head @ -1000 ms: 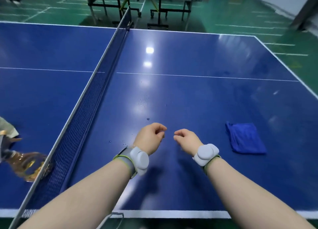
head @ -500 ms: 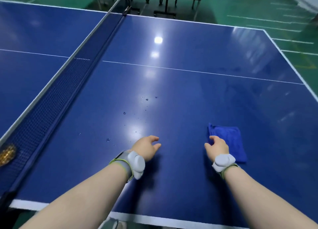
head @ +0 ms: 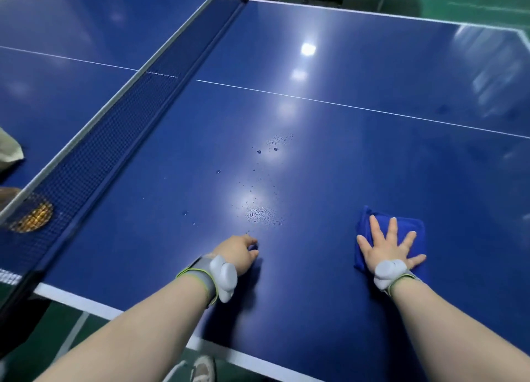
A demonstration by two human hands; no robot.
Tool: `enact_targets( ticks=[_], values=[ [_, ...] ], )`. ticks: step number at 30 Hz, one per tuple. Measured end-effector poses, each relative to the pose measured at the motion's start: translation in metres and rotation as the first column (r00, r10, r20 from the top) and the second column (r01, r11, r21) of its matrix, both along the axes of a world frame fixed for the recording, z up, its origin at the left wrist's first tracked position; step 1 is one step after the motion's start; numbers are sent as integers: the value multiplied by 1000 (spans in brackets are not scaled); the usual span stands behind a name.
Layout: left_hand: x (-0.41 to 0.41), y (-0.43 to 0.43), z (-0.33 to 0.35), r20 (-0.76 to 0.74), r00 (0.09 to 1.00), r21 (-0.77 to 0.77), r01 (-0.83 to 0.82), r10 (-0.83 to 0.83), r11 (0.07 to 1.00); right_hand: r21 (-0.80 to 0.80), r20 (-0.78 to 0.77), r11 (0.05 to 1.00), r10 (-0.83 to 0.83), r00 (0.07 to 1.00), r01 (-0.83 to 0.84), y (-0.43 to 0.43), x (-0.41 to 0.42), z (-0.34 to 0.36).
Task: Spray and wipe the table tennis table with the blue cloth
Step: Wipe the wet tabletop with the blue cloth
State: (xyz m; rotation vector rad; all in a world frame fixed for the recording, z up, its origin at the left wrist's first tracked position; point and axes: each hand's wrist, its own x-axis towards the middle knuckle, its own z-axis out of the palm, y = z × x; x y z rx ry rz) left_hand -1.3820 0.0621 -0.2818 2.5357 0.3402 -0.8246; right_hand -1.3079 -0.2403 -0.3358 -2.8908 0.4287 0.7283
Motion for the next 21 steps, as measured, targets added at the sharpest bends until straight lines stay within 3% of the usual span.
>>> enact_targets(
  ticks=[4,16,21],
  values=[
    [-10,3,-5,-36,995,4,89,-89,996,-20,-5,1000,7,1000,-8,10,-15,-4],
    [-52,28,-20,60,971,-4,233,-232,972,-38,59,977,212,976,-210,100,-118,-8],
    [-76,34,-34,110,952,50,283,-287,958,-36,74,978,207,976,-205,112,-162,-11]
  ],
)
